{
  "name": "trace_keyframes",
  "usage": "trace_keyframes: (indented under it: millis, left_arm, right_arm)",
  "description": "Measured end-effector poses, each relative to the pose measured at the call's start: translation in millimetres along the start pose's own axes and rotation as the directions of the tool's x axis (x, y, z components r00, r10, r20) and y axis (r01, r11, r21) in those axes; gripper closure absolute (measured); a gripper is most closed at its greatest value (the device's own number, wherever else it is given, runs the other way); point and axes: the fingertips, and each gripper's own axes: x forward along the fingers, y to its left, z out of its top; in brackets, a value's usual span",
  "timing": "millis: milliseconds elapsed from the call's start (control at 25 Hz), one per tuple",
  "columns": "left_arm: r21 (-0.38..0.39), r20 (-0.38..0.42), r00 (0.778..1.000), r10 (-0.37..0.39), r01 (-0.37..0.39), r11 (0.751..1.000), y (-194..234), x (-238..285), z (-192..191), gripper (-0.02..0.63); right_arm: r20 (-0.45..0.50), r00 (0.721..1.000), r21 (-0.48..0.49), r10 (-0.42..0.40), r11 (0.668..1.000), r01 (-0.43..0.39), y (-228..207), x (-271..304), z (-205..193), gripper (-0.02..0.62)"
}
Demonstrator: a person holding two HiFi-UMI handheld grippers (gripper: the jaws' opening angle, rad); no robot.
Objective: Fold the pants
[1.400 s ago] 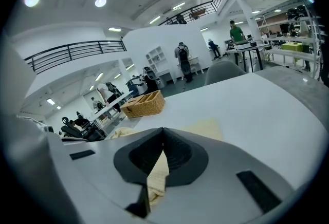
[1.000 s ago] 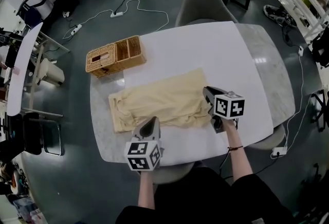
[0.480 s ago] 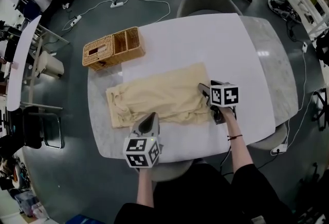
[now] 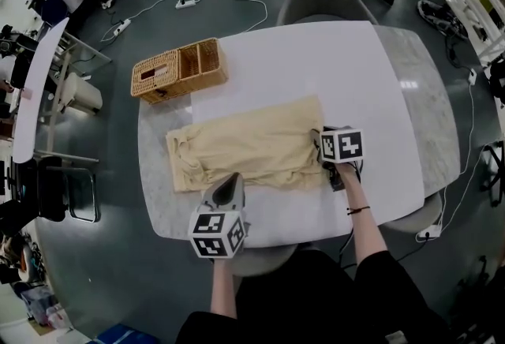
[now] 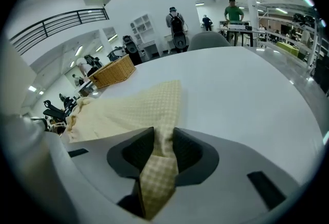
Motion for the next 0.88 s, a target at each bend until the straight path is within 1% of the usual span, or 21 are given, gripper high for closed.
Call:
trace_keyframes:
  millis: [120,200,400,480,720,880]
  left_arm:
    - [-0.003,0.009,1.000,0.021,-0.021,1.000,6.3,-6.9,0.6,0.598]
    - [-0.009,0.016,0.999,0.038,-0.038,0.999,11.2,-13.0,1.1,0.598]
    - [-0.029,0.037,0.996,0.081,-0.080,0.996,23.3,-28.6,1.8,0.598]
    - [-0.035,0.043,0.995,0.094,-0.092,0.995,28.1,-33.9,2.1,0.598]
    - [-0.047,0.071,0.991,0.112,-0.108,0.993,44.8,-48.6,4.5,0.598]
    - [-0.052,0.084,0.990,0.110,-0.106,0.993,61.2,-58.4,4.5,0.598]
  right_arm:
    - [0.003,1.000,0.020,0.008,1.000,-0.008,1.6,0.2,0.4,0.533]
    - [0.013,1.000,0.041,0.021,0.999,-0.022,3.7,-1.7,1.3,0.563]
    - [0.058,0.996,0.122,0.074,0.989,-0.080,6.9,-13.6,8.8,0.568]
    - [0.069,0.994,0.139,0.087,0.986,-0.096,9.7,-19.4,12.7,0.568]
    - [0.101,0.989,0.149,0.105,0.981,-0.120,23.5,-36.7,24.5,0.568]
    - [0.113,0.989,0.124,0.095,0.986,-0.109,39.3,-48.0,33.3,0.569]
